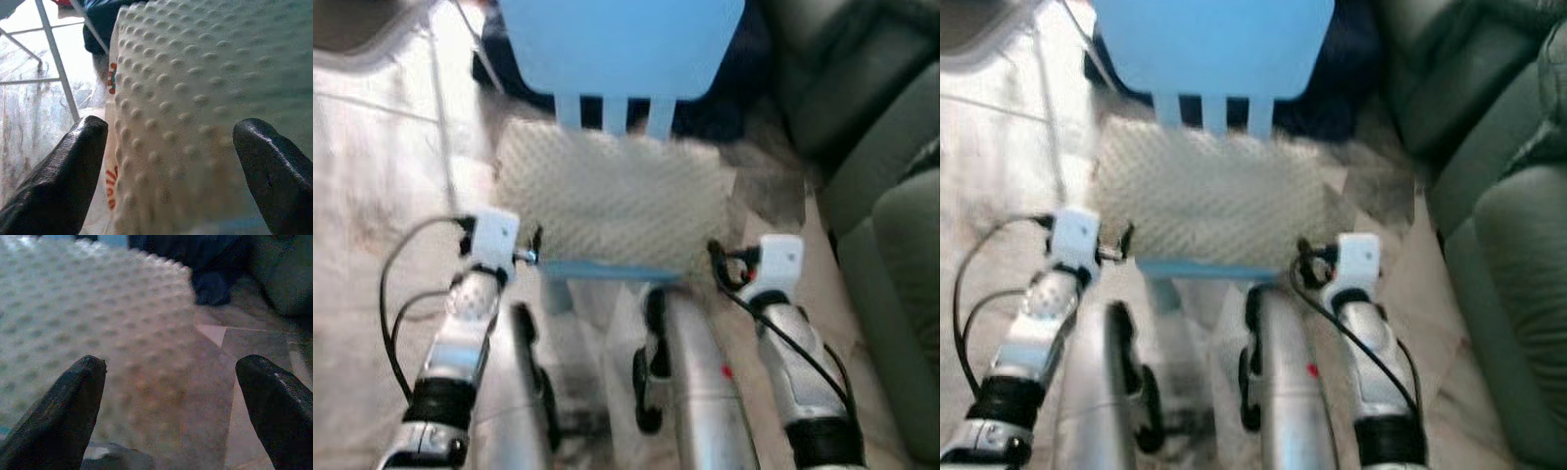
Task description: Move the pillow to the sofa
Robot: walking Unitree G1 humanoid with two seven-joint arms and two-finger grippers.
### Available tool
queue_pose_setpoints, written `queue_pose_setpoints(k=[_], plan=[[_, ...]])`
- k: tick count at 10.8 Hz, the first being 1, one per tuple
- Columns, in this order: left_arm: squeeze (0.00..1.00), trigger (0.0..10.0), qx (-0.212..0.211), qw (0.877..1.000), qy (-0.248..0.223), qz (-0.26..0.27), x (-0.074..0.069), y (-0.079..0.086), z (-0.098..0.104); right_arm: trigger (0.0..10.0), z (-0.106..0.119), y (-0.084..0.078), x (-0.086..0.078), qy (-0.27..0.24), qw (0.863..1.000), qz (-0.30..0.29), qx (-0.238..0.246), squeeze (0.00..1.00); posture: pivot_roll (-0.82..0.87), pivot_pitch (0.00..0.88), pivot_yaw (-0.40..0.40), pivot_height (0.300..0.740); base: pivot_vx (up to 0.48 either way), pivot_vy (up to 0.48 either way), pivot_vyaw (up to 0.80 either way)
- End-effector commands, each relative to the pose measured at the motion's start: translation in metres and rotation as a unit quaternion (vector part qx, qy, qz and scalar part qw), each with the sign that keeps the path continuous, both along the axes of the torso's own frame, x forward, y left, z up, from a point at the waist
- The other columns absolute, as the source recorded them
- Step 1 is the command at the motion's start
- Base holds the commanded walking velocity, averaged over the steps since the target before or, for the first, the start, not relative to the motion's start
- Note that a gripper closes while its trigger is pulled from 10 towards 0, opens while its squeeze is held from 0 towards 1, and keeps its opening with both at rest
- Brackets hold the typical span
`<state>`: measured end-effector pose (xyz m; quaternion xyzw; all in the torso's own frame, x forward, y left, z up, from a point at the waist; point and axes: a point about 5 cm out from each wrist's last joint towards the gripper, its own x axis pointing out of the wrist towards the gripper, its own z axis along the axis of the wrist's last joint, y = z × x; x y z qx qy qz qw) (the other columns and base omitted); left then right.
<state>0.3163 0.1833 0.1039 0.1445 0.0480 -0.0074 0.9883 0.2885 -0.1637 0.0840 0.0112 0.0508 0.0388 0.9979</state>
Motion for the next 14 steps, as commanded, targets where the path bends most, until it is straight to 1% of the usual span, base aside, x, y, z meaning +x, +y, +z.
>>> queue_pose_setpoints(k=[1,2,3,4,5,6,8,9,10,11,12,13,14], plan=[[0.00,10.0,-0.008,1.000,0.004,0.024,-0.003,0.005,-0.004,10.0,-0.005,0.001,-0.001,0.016,1.000,0.017,-0.007,0.00,-0.08,0.377,-0.072,0.469,0.000,0.000,0.00],[0.00,10.0,-0.011,0.999,0.002,0.034,-0.003,0.008,-0.003,10.0,-0.003,0.003,0.001,0.014,0.999,0.033,-0.020,0.00,-0.08,0.386,-0.074,0.469,0.000,0.000,0.00],[0.00,10.0,-0.003,0.999,-0.006,0.037,0.003,0.013,0.001,10.0,0.001,0.001,0.010,0.015,0.999,0.046,-0.020,0.00,-0.08,0.401,-0.083,0.469,0.000,0.000,0.00],[0.00,10.0,-0.002,0.998,-0.013,0.054,0.008,0.016,0.004,10.0,0.010,-0.002,0.017,0.002,0.998,0.060,-0.026,0.00,-0.07,0.411,-0.099,0.469,0.000,0.000,0.00],[0.00,10.0,-0.007,0.998,-0.027,0.059,0.017,0.016,0.013,10.0,0.019,-0.007,0.028,-0.012,0.998,0.054,-0.032,0.00,-0.06,0.425,-0.105,0.469,0.000,0.000,0.00],[0.00,10.0,-0.021,0.997,-0.038,0.058,0.023,0.014,0.020,10.0,0.025,-0.009,0.036,-0.018,0.998,0.053,-0.041,0.00,-0.07,0.438,-0.107,0.469,0.000,0.000,0.00],[0.00,10.0,-0.008,0.997,-0.067,0.048,0.034,0.008,0.034,10.0,0.034,-0.015,0.049,-0.030,0.998,0.042,-0.046,0.00,-0.06,0.453,-0.105,0.469,0.000,0.000,0.00],[0.00,10.0,-0.003,0.994,-0.092,0.051,0.040,0.009,0.046,10.0,0.035,-0.015,0.058,-0.029,0.998,0.037,-0.047,0.00,-0.05,0.458,-0.101,0.469,0.000,0.000,0.00],[0.00,10.0,0.001,0.995,-0.086,0.041,0.040,0.007,0.044,10.0,0.033,-0.013,0.059,-0.023,0.998,0.040,-0.041,0.00,-0.04,0.460,-0.099,0.469,0.000,0.000,0.00],[0.00,10.0,0.002,0.998,-0.050,0.025,0.039,0.003,0.028,10.0,0.024,-0.006,0.062,-0.004,0.999,0.044,-0.019,0.00,-0.04,0.460,-0.099,0.469,0.000,0.000,0.00],[0.00,1.9,-0.003,1.000,0.012,0.008,0.033,-0.002,-0.001,9.5,0.013,0.007,0.065,0.026,0.997,0.069,0.016,0.00,-0.04,0.454,-0.099,0.469,0.000,0.000,0.00],[0.00,0.0,-0.017,0.999,0.049,-0.014,0.028,-0.010,-0.016,0.0,0.012,0.014,0.069,0.037,0.994,0.095,0.034,0.00,-0.04,0.453,-0.100,0.469,0.000,0.000,0.00],[0.00,0.0,-0.014,0.998,0.050,-0.018,0.027,-0.012,-0.019,0.0,0.016,0.016,0.073,0.038,0.994,0.098,0.040,0.00,-0.04,0.449,-0.102,0.469,0.000,0.000,0.00]])
